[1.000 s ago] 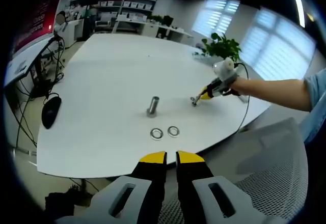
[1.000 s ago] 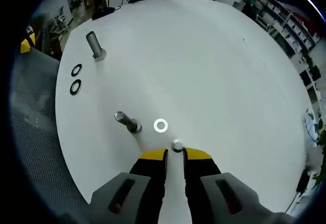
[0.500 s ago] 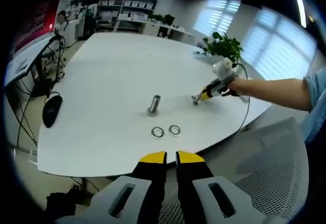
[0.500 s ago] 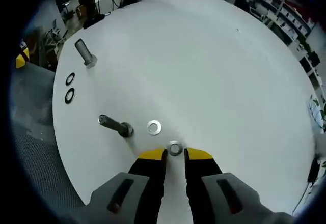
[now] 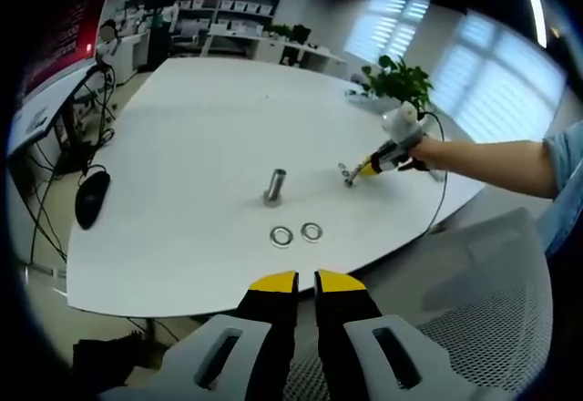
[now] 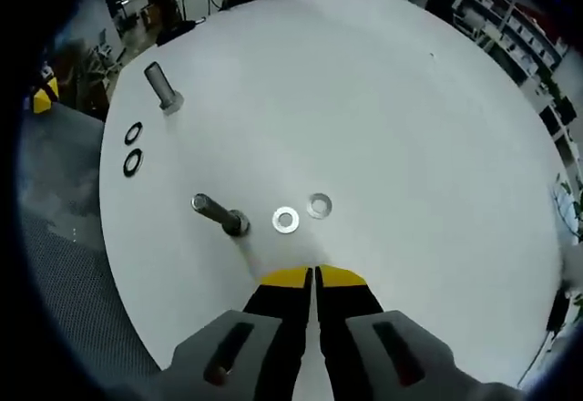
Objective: Place the washer onto the threaded stud by aligning its center hole with the stud, sliding it down to the base, and recovering from edge contact or off-axis alignment until the washer reaches the visible bottom stop.
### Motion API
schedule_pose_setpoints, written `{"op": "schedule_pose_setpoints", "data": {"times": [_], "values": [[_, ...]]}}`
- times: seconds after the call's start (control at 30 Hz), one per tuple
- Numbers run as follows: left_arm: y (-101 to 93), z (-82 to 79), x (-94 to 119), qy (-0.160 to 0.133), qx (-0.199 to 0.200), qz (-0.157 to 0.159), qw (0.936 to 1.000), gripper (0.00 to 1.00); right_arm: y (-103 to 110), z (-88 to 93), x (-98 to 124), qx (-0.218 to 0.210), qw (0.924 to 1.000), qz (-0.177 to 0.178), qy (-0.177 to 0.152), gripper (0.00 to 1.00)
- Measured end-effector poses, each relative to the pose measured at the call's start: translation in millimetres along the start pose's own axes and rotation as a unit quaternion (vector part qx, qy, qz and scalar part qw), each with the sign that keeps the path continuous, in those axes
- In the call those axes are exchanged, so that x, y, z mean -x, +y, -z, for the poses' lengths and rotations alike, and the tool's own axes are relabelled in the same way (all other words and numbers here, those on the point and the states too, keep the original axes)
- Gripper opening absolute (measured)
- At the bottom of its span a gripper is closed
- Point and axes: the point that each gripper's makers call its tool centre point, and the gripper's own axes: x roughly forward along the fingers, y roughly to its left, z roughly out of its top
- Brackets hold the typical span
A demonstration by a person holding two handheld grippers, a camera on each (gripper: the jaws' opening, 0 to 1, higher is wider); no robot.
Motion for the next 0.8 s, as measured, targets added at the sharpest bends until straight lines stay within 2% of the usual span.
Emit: {"op": "schedule_pose_setpoints", "data": {"times": [0.1,0.33,0.5,0.6,0.63,0.8], "values": [[-0.2,0.5,0,0.002,0.0,0.001,1.0,0.05,1,-7.2,1,-0.015,0.9998,-0.005,-0.008,0.15],[0.3,1.2,0,0.004,0.0,0.0,1.0,0.05,15,-24.7,-5,0.007,0.9994,-0.03,-0.019,0.19],[0.7,1.7,0,0.005,0.001,0.0,1.0,0.05,24,-32.6,-11,0.017,0.9989,-0.039,-0.021,0.19],[0.8,1.9,0,0.005,0.001,-0.001,1.0,0.05,24,-29.0,-15,0.036,0.9987,-0.034,-0.006,0.2],[0.7,1.8,0,0.005,0.001,-0.001,1.0,0.05,23,-33.5,-15,0.032,0.9987,-0.034,-0.019,0.19],[0.5,2.1,0,0.006,0.0,0.0,1.0,0.05,23,-34.0,-15,0.027,0.9988,-0.034,-0.021,0.16]]}}
